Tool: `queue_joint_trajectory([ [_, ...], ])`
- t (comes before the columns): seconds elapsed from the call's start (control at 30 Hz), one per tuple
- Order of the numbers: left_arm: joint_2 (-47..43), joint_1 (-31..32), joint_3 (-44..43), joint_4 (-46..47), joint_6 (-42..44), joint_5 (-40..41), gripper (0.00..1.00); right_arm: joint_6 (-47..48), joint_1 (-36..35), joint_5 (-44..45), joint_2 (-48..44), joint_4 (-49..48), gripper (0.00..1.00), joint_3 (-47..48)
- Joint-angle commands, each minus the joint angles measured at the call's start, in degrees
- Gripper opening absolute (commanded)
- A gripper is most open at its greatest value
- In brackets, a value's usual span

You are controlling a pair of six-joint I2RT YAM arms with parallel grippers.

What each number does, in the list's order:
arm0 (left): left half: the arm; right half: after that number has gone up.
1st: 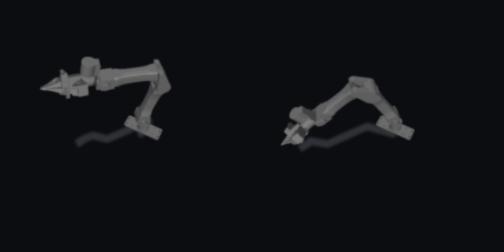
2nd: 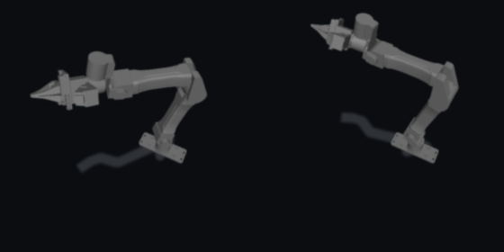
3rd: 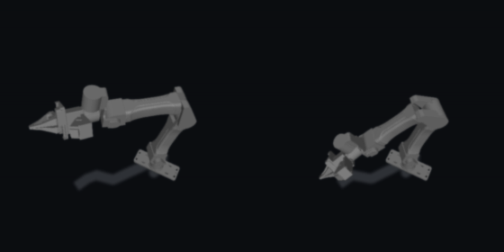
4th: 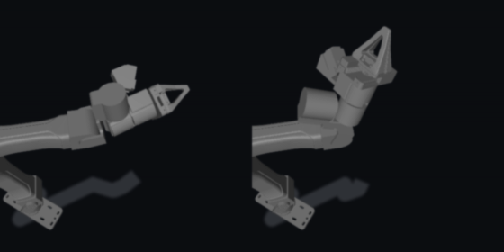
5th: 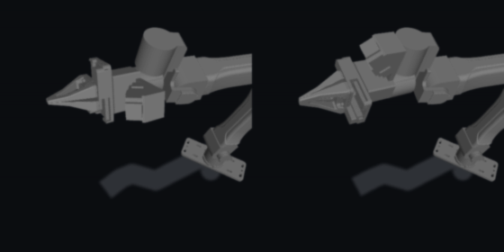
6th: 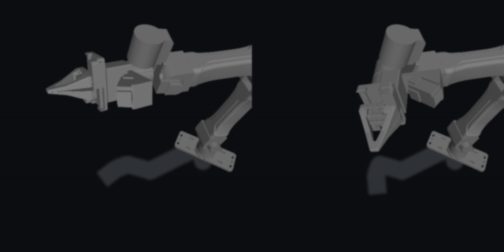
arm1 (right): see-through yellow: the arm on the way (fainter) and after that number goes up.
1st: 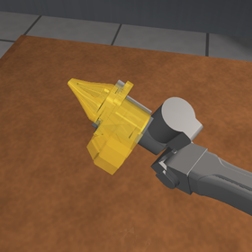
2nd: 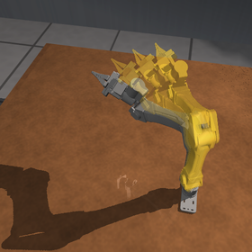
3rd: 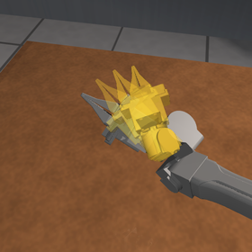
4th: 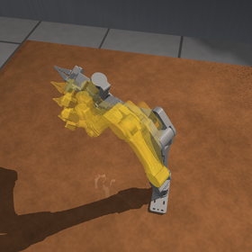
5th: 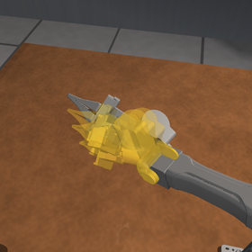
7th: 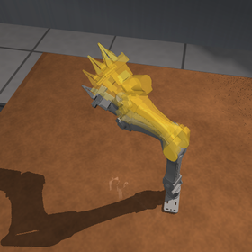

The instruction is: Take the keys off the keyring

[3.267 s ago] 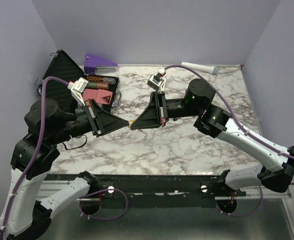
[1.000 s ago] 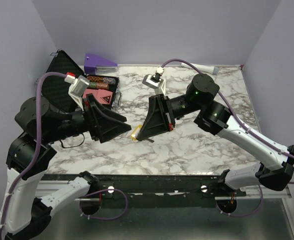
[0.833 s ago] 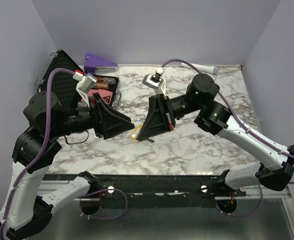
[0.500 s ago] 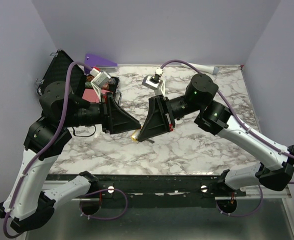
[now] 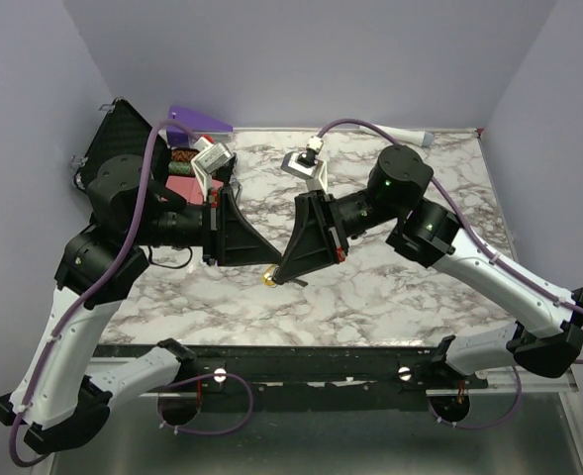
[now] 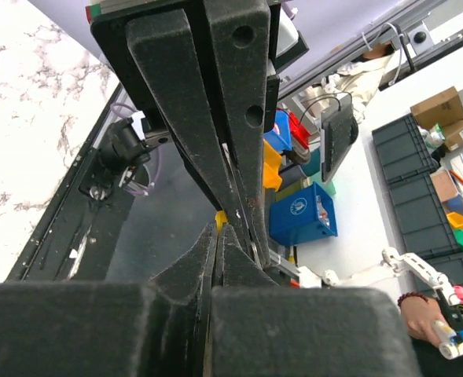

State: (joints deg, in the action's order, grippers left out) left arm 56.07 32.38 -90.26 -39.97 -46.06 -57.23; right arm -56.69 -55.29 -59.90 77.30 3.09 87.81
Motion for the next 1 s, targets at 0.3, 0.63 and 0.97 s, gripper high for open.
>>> queue_joint_trajectory([
  [0.3, 4.74, 0.05, -17.04, -26.62, 6.41, 20.28, 0.0, 3.25, 0.27, 0.75, -0.57, 4.55, 0.01, 1.05],
  [0.63, 5.71, 0.05, -22.59, -35.89, 10.38, 31.39, 0.99, 3.07, 0.27, 2.24, -1.8, 4.73, 0.01, -0.62],
  [0.97, 1.94, 0.05, -21.1, -20.7, 15.12, 14.72, 0.86, 1.84, 0.18, 2.07, -2.06, 3.68, 0.01, -0.71],
])
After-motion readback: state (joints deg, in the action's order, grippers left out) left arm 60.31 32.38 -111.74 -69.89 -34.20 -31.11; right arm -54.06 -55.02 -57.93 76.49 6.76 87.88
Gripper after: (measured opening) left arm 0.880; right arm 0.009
